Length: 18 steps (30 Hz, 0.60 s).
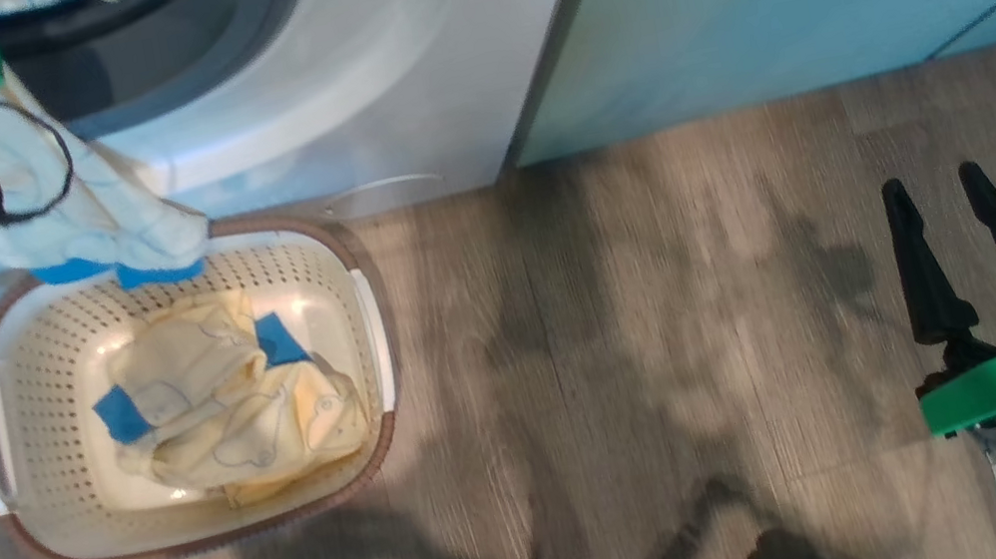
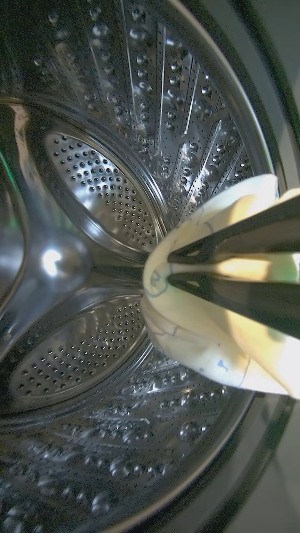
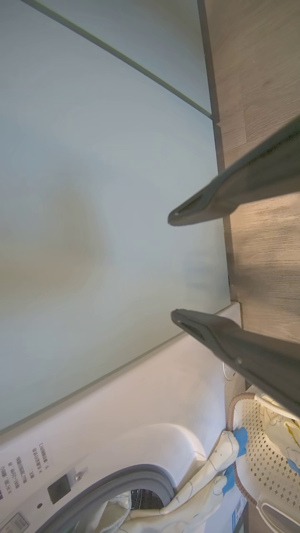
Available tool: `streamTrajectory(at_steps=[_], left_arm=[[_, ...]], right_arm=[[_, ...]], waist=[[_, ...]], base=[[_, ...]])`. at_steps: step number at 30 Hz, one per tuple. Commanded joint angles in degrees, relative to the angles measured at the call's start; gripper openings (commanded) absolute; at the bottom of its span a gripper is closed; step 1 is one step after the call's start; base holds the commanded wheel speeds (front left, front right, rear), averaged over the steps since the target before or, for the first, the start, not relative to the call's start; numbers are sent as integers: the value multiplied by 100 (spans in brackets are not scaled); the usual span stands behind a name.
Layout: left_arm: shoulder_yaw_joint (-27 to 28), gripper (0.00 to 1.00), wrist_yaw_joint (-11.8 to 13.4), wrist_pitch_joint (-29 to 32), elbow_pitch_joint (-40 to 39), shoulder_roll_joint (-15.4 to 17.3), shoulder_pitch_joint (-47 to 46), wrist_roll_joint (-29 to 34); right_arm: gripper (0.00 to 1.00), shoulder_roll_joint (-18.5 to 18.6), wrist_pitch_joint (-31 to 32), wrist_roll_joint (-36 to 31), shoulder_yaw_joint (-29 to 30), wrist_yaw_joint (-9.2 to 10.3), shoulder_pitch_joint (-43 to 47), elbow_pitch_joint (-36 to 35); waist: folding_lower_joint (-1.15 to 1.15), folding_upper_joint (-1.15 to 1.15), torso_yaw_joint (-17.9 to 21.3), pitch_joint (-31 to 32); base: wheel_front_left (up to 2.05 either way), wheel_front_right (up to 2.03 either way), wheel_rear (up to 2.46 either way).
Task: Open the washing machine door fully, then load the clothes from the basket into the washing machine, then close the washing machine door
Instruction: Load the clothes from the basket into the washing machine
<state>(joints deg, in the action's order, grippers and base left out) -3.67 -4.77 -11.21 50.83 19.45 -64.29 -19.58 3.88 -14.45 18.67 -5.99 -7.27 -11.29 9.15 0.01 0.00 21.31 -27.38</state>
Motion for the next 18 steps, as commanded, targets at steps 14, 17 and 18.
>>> streamTrajectory(at_steps=[14,17,18], left_arm=[[-444,0,-39,-75,1099,289,-1820,477],[-586,0,-117,84,1316,332,-2145,537],[-629,0,-145,136,1380,339,-2237,544]], right_arm=[[100,-15,-55,40,-142,-22,-395,-242],[100,-34,-55,51,-174,-22,-473,-244],[100,-41,-55,54,-183,-22,-499,-244]], waist=[[-1,0,135,-763],[-1,0,166,-929],[-1,0,176,-973]], base=[[0,0,0],[0,0,0],[0,0,0]])
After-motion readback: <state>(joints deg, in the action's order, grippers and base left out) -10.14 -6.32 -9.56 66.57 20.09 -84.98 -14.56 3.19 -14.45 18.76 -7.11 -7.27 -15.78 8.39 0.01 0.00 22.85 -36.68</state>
